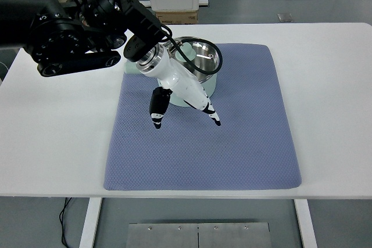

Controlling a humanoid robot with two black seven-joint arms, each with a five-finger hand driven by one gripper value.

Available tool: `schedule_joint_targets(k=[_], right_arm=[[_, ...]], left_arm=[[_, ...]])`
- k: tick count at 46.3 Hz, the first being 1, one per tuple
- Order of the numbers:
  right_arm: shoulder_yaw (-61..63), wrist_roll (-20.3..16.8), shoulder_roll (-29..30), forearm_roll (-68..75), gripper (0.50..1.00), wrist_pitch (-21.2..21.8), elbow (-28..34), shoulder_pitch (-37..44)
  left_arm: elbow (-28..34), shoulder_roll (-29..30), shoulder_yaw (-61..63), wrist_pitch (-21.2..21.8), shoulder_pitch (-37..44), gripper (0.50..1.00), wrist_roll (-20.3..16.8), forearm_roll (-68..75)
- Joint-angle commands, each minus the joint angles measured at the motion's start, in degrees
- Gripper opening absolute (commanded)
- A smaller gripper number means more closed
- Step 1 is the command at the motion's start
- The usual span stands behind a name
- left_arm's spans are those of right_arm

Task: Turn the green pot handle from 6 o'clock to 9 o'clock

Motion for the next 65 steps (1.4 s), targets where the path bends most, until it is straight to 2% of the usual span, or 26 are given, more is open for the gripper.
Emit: schedule_joint_targets(k=[1,8,17,34,41,43,59,65], right_arm=[[0.0,0.0,0.0,0.0,1.0,0.0,0.0,0.0],[0.0,0.0,0.0,0.0,1.0,0.0,0.0,0.0],[0.0,0.1,0.0,0.0,1.0,0.0,0.0,0.0],[0.0,0.1,0.0,0.0,1.0,0.0,0.0,0.0],[0.0,0.0,0.0,0.0,1.0,0.0,0.0,0.0],[0.0,0.1,0.0,0.0,1.0,0.0,0.0,0.0],[0.0,0.0,0.0,0.0,1.0,0.0,0.0,0.0],[0.0,0.0,0.0,0.0,1.0,0.0,0.0,0.0]], left_arm=[[1.4,-0.1,-0.8,-0.2,0.0,1.0,0.0,-10.3],[5.4,-0.2,-0.7,-0.2,0.4,1.0,0.0,-27.7],[9.8,-0.3,-0.2,0.4,1.1,1.0,0.0,-42.3],[11.8,0.2,-0.1,1.2,2.9,1.0,0.0,-47.9],[12.0,0.4,0.1,1.3,4.1,1.0,0.0,-59.0],[13.1,1.1,0.8,0.8,5.6,1.0,0.0,-66.9],[14.9,4.6,1.0,0.7,10.9,1.0,0.0,-77.9],[16.5,5.9,0.8,-0.5,12.8,1.0,0.0,-82.6]])
